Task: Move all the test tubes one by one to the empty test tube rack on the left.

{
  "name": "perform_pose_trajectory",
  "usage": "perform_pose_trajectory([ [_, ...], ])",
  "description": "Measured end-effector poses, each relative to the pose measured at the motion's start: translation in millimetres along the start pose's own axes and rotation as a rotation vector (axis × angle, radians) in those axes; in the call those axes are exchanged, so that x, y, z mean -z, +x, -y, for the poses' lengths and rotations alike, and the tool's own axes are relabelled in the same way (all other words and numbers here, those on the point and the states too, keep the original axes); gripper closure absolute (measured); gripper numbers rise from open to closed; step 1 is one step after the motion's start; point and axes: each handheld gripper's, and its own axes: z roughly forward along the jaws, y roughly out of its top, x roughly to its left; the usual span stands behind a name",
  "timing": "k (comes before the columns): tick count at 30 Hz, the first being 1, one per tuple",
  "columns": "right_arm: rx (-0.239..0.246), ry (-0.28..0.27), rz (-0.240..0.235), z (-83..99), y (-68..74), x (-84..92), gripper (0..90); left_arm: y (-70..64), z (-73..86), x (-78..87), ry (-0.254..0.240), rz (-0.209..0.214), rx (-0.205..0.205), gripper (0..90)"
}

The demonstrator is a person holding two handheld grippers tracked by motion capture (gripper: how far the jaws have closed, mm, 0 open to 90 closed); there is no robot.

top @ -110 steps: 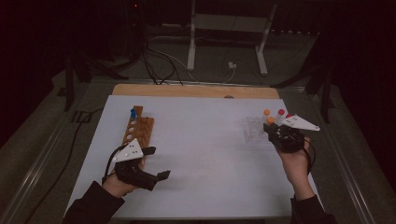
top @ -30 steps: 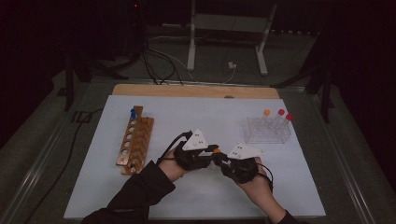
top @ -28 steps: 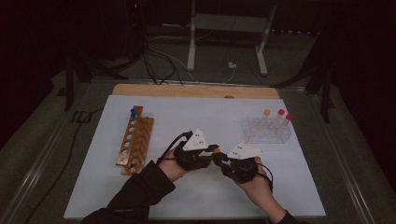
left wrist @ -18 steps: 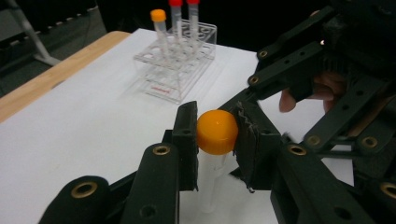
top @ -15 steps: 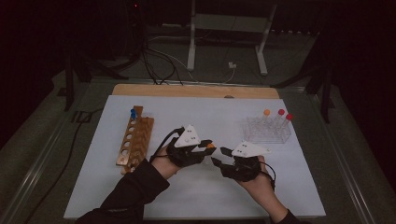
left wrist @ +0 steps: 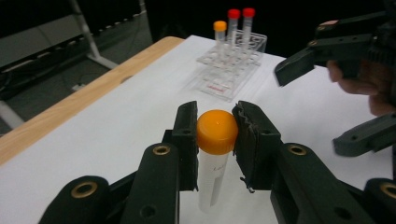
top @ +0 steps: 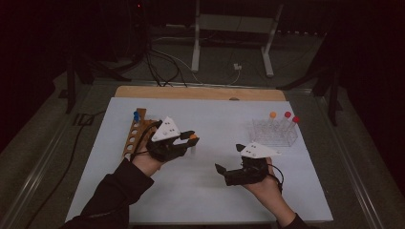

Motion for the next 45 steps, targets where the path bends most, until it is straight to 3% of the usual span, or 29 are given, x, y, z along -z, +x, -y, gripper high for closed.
perform_pose_trajectory([
  [8, -0.026, -0.016, -0.003, 0.3, -6.5, 4.3, 0.0, 18.9, 3.9, 20.7, -0.010, -0.070, 0.022, 71.8],
  [24, -0.030, -0.032, -0.009, 0.3, -10.2, 7.5, 0.0, 53.7, 14.4, 59.3, 0.000, -0.206, 0.063, 71.8],
  [39, -0.021, -0.028, -0.010, 0.6, -10.2, 7.4, 0.0, 93.4, 33.8, 82.2, 0.004, -0.347, 0.143, 71.8],
  [45, -0.023, -0.025, -0.012, 0.9, -10.7, 7.1, 0.0, 104.8, 41.1, 82.7, 0.008, -0.401, 0.160, 71.8],
])
